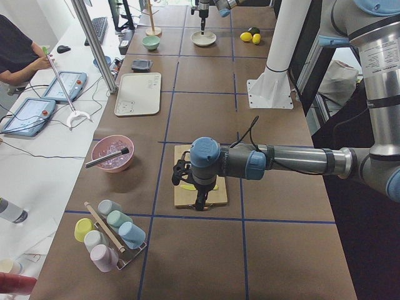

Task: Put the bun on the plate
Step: 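Lower the right gripper to the rim of the white plate and grasp it, then slide the white plate with the right gripper to the table centre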

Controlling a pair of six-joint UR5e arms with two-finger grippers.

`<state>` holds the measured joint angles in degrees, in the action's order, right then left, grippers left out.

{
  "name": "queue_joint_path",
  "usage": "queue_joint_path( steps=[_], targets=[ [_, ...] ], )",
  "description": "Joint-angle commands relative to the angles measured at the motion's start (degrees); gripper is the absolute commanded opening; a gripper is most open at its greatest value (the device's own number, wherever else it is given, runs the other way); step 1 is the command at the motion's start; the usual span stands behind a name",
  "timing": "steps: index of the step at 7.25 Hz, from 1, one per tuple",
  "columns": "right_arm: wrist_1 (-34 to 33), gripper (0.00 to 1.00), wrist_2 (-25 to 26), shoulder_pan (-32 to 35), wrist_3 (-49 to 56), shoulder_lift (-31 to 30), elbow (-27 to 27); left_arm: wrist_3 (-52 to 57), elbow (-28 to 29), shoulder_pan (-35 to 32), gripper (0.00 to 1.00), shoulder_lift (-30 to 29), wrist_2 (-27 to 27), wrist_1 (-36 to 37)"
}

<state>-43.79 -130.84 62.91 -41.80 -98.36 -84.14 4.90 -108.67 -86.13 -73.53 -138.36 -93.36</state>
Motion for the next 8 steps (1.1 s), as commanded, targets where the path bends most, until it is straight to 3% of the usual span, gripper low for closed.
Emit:
queue_joint_path(
  steps=[1,2,3,5,6,7,8],
  targets=[
    [0.0,0.44,-0.1,-0.3,-0.1,-0.1,0.2,-0.2,-0.7,0.0,1.00,0.0,-1.8,0.3],
    [0.0,0.16,-0.2,-0.3,0.0,0.0,0.2,-0.2,-0.7,0.0,1.00,0.0,-2.2,0.3],
    [0.0,0.00,-0.3,-0.3,0.1,0.0,0.1,-1.6,-0.7,0.0,1.00,-0.2,-2.2,0.2],
    [0.0,0.00,-2.4,-0.2,-0.4,0.5,-2.9,-2.3,-0.7,0.0,1.00,-0.4,-2.2,0.1],
    [-0.1,0.00,-5.6,-0.3,-4.0,1.0,-7.2,-2.4,-0.7,0.0,1.00,-0.4,-2.2,0.1],
    [-0.2,0.00,-6.9,-0.9,-13.9,4.3,-11.2,-2.4,-0.8,0.0,1.00,-0.3,-2.2,0.1],
    [-0.1,0.00,-6.5,-5.7,-25.1,8.7,-14.8,-2.3,-0.8,0.0,1.00,-0.3,-2.2,0.1]
  ],
)
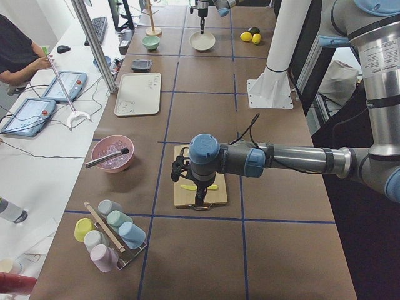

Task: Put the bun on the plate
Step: 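Slide the white plate with the right gripper to the table centre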

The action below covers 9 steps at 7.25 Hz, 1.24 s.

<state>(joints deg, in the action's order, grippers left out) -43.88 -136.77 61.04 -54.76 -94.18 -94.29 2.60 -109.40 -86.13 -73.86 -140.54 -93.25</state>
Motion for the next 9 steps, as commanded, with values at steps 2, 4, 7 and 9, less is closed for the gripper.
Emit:
queue_joint_path(
  steps=[2,4,7,9],
  targets=[
    [-0.2,0.00,3.8,-14.0,-29.3,17.5,-4.8,0.0,0.0,0.0,1.00,-0.1,0.0,0.0],
    [-1.0,0.00,14.0,-24.4,-38.3,24.2,-3.9,0.0,0.1,0.0,1.00,-0.2,0.0,-0.1],
    [-7.3,0.00,23.7,-31.8,-38.7,28.5,0.0,-1.2,0.0,0.1,1.00,-0.5,0.0,-0.3],
    [-7.6,0.00,27.0,-33.5,-38.8,29.0,0.9,-1.2,0.1,0.1,1.00,-0.5,0.0,-0.3]
  ],
)
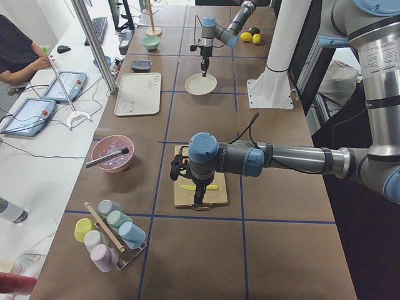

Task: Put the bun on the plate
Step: 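Slide the white plate with the right gripper to the table centre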

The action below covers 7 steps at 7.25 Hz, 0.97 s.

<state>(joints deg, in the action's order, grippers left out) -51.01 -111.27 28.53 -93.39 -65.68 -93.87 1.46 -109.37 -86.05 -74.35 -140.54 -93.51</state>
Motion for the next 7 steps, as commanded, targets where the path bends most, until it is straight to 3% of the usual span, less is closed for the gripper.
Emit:
queue_joint_path(
  steps=[1,2,3,4,6,7],
  targets=[
    [-0.5,0.00,1.8,-1.5,-0.4,0.4,0.5,-0.1,0.0,0.0,1.00,0.0,0.0,0.0],
    [-0.5,0.05,2.2,-1.6,-0.4,0.5,0.5,-0.1,-0.1,0.0,1.00,0.1,0.0,0.0],
    [-0.6,0.39,2.2,-1.6,-0.4,0.5,0.5,-0.1,-0.1,0.0,1.00,0.0,0.0,0.0],
    [-0.8,0.99,2.3,-1.6,-0.5,0.6,0.2,-0.1,-0.1,0.0,1.00,0.0,-0.1,0.0],
    [-2.0,1.00,0.6,0.5,-0.2,-0.3,-2.7,-0.8,-1.9,0.0,1.00,0.0,-1.8,0.3],
    [-4.1,1.00,-5.2,4.6,-0.1,-2.8,-5.6,-3.5,-4.7,0.1,1.00,0.0,-2.3,0.0]
  ],
)
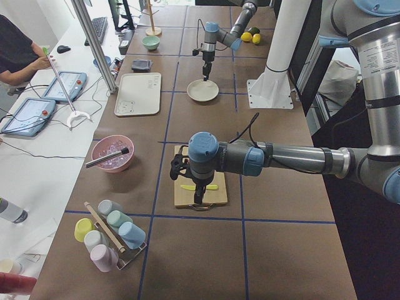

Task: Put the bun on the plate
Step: 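Release the plate and withdraw the right gripper while the left reaches for the bun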

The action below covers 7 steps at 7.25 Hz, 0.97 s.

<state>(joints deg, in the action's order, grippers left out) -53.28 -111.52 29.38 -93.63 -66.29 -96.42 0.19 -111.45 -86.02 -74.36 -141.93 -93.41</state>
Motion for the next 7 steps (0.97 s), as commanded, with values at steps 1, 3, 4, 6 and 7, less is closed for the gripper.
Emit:
queue_joint_path(
  steps=[1,3,4,6,7],
  targets=[
    [-2.1,1.00,-12.4,10.4,0.7,-5.9,-6.0,-7.1,-5.1,2.6,1.00,-1.0,-0.9,-0.1],
    [-2.0,1.00,-21.3,19.3,7.3,-13.3,-8.6,-20.2,-5.8,11.4,1.00,-4.5,-0.3,-3.4],
    [-2.1,1.00,-21.5,21.5,13.7,-17.6,-9.0,-27.1,-5.4,16.9,1.00,-5.8,2.2,-7.6],
    [-2.4,1.00,-23.3,28.7,28.3,-26.1,-8.7,-30.6,-1.3,25.2,1.00,-12.5,9.6,-9.2],
    [-3.9,1.00,-23.3,32.4,40.1,-30.3,-8.4,-31.4,0.6,27.3,1.00,-15.3,9.7,-9.2]
  ],
)
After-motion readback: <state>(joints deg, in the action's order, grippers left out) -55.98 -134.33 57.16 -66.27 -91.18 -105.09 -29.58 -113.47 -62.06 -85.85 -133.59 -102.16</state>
